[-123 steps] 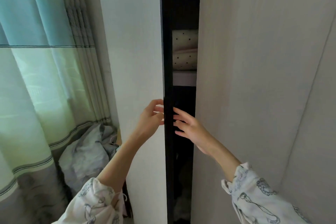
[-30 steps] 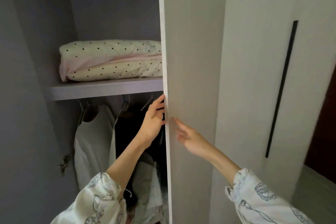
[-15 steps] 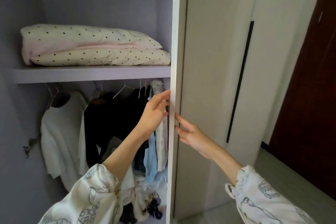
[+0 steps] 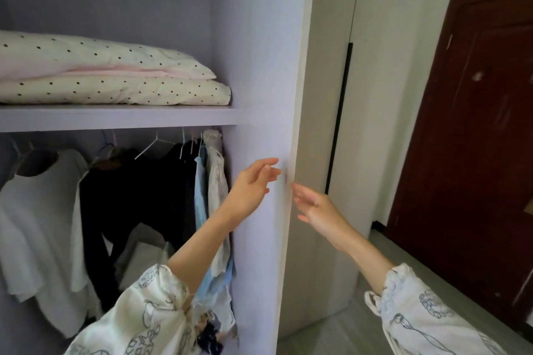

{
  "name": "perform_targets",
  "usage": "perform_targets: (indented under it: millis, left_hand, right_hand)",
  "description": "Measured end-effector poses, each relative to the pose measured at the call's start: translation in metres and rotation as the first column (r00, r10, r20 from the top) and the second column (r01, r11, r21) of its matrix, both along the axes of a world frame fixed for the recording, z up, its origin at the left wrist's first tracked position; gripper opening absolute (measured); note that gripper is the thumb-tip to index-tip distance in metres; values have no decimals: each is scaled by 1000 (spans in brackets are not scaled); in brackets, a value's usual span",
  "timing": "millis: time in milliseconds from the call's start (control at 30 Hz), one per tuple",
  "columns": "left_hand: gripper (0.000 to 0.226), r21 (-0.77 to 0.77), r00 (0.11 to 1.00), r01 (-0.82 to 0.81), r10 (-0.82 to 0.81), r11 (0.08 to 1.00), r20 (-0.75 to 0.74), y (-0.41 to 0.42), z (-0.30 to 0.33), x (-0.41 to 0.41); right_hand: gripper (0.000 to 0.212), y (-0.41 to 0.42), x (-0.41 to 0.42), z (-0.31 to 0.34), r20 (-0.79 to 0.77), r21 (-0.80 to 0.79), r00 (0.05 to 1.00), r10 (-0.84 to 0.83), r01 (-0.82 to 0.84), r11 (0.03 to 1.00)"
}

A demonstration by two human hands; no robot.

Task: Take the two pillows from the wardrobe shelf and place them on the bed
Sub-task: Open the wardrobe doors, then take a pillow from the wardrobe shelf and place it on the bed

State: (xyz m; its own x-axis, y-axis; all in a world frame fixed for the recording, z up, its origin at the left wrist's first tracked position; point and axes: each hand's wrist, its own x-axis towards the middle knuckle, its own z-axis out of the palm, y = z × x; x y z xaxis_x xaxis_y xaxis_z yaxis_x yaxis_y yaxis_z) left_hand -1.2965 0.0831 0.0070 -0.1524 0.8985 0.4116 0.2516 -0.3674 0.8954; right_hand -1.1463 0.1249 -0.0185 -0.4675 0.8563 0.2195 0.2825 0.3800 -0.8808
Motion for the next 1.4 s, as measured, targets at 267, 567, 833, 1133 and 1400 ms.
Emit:
perform_targets:
  millis: [267,567,833,1133,1400]
  left_hand:
    - [27,55,964,-75,87,996,-253,16,2,-31]
    - [35,75,811,-251,252,965,-527,12,27,-168]
    - [34,176,598,-365,375,914,-709,35,94,-340]
    - [39,333,355,-449,508,829,-785,77,146,-461]
    - [58,552,-84,-441,580,708,-810,152,168,-520]
  right_hand:
    - [27,6,-14,12,71,312,964,-257,223,923]
    - [33,40,-145,44,95,384,989,-116,71,921]
    - [38,93,-317,88,109,521,993,-40,-23,853]
    - [43,162,-437,155,106,694,992,-74,-20,720]
    - [61,253,-499,197,224,861,951,-215,-90,501]
